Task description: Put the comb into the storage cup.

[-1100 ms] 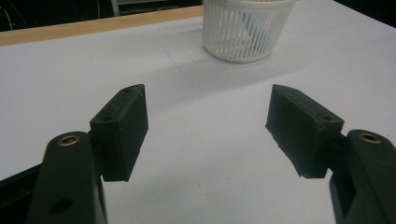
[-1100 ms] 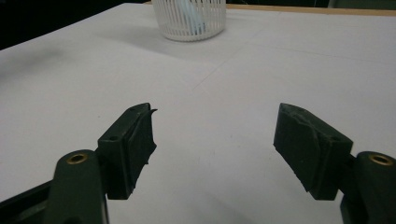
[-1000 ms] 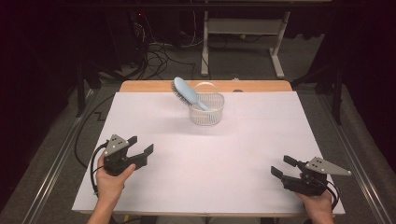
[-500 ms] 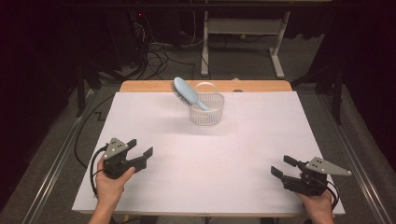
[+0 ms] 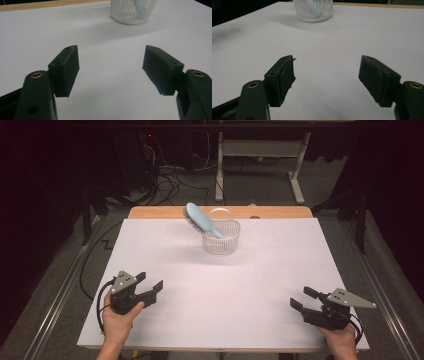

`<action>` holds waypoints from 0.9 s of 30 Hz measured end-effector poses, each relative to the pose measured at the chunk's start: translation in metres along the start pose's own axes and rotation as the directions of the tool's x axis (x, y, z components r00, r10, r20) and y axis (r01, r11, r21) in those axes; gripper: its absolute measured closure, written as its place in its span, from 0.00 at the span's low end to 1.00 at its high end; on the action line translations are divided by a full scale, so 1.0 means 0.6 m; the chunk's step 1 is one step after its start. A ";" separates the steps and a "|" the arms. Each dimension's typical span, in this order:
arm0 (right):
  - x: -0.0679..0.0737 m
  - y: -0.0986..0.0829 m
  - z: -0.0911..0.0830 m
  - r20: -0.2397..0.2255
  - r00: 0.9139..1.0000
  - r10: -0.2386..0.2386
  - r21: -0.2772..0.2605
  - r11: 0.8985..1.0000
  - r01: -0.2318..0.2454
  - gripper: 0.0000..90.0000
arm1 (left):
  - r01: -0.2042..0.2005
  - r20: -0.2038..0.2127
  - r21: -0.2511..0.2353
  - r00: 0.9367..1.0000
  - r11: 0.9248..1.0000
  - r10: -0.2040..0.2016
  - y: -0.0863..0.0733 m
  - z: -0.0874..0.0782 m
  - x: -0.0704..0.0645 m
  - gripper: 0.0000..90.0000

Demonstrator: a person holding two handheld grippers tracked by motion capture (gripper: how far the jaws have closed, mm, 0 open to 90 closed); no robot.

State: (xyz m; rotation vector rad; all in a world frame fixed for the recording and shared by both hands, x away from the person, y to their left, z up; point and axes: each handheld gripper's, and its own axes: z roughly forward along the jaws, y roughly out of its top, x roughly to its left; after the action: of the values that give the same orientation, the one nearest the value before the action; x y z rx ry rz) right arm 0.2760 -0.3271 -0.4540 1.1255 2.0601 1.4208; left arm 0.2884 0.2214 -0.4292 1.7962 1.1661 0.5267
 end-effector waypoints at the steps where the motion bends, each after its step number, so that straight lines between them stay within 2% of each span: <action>1: 0.000 0.000 0.000 0.000 1.000 0.000 0.000 1.000 0.000 0.33 | -0.001 -0.002 0.001 1.000 1.000 0.001 -0.001 0.000 0.000 0.34; 27: 0.000 0.000 0.000 -0.001 1.000 0.000 0.000 1.000 0.000 0.32 | -0.004 -0.014 0.027 1.000 1.000 0.004 -0.023 0.005 -0.001 0.34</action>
State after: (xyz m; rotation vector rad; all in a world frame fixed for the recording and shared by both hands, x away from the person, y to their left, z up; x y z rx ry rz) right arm 0.2760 -0.3267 -0.4540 1.1247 2.0608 1.4211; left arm 0.2836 0.2213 -0.4424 1.8207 1.1848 0.5289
